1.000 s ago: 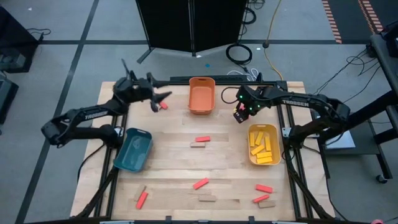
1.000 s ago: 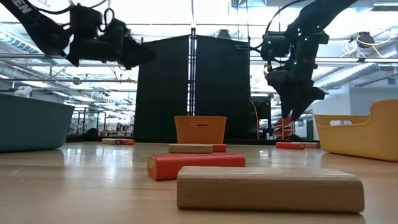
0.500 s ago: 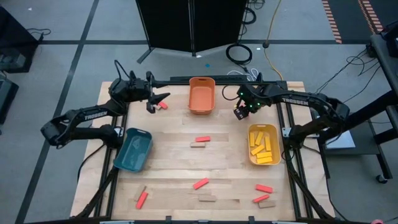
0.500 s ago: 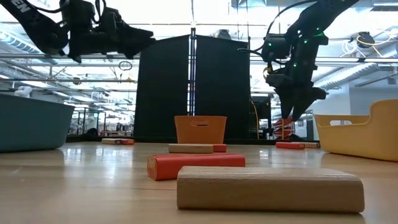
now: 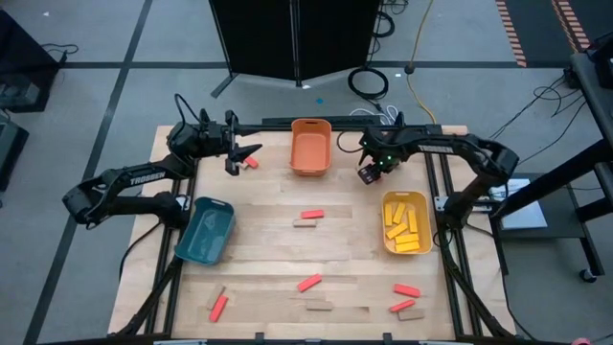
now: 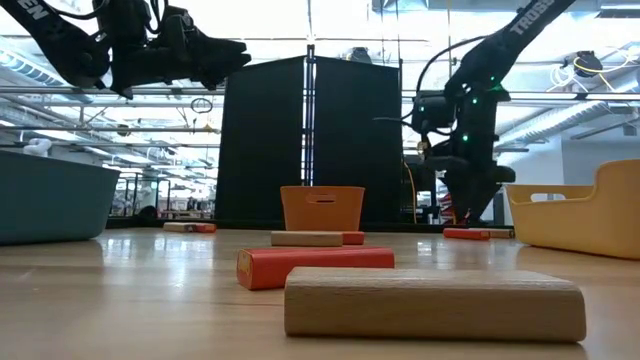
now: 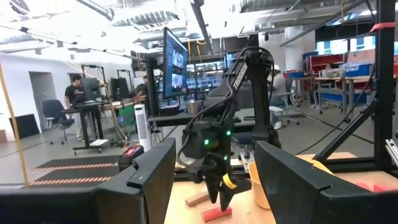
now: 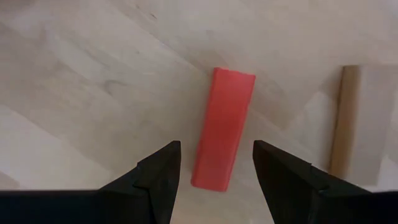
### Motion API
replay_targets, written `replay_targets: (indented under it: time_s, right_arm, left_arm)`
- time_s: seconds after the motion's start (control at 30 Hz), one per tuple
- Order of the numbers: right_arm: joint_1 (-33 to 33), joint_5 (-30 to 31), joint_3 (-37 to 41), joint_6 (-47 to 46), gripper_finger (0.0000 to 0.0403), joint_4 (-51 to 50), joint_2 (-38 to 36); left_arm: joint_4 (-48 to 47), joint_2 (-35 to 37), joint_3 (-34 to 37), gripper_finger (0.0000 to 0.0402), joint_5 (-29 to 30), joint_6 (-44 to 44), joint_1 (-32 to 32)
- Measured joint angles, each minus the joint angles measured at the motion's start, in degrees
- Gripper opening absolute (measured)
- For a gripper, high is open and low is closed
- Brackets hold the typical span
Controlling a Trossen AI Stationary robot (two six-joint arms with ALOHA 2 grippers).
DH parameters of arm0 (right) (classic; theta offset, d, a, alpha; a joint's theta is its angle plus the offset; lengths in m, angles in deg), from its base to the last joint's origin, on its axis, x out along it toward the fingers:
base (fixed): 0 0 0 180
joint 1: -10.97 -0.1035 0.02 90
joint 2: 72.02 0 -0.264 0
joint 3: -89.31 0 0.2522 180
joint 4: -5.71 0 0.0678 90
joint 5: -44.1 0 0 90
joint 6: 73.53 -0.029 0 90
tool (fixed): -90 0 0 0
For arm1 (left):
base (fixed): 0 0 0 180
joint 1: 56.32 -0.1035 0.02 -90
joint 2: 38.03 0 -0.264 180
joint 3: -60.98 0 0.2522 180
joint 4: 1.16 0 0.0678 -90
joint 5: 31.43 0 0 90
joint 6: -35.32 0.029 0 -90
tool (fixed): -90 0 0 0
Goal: Sort blocks
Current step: Put the top right orange block into the orange bin
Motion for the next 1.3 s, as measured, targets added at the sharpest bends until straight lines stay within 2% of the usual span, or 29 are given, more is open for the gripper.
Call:
replay_targets:
  time_s: [0.2,0.47,0.7,0.83,0.97,1.1,1.3]
  right_arm:
    - [0.15,-1.11,-0.01,1.26,0.0194,-0.21,4.90]
    - [0.17,-1.25,-0.15,2.55,0.0185,-0.32,5.66]
    - [0.15,-0.75,0.13,2.77,0.0113,-0.75,2.07]
    - [0.15,-0.62,0.15,2.90,0.0068,-0.75,-0.24]
    - [-0.53,-0.67,0.13,2.43,0.0049,-0.54,-3.19]
    - [-2.34,-1.01,0.13,1.37,0.0041,2.12,-6.71]
    - [-5.41,-1.30,0.00,1.11,0.0006,10.12,-11.27]
  left_arm:
    - [-0.33,0.00,0.00,0.0217,0.00,0.00,0.00]
    - [-0.97,0.00,0.00,0.0217,0.01,0.12,-0.21]
    - [-3.23,0.21,0.00,0.0217,-0.28,-0.13,-3.05]
    - [-9.52,2.98,0.00,0.0217,-0.47,1.16,-6.14]
    - [-16.32,9.66,0.00,0.0217,-0.48,1.18,-9.76]
    - [-20.60,15.47,0.00,0.0217,-0.61,1.74,-10.62]
    - [-23.07,17.09,0.00,0.0217,-0.29,3.22,-10.50]
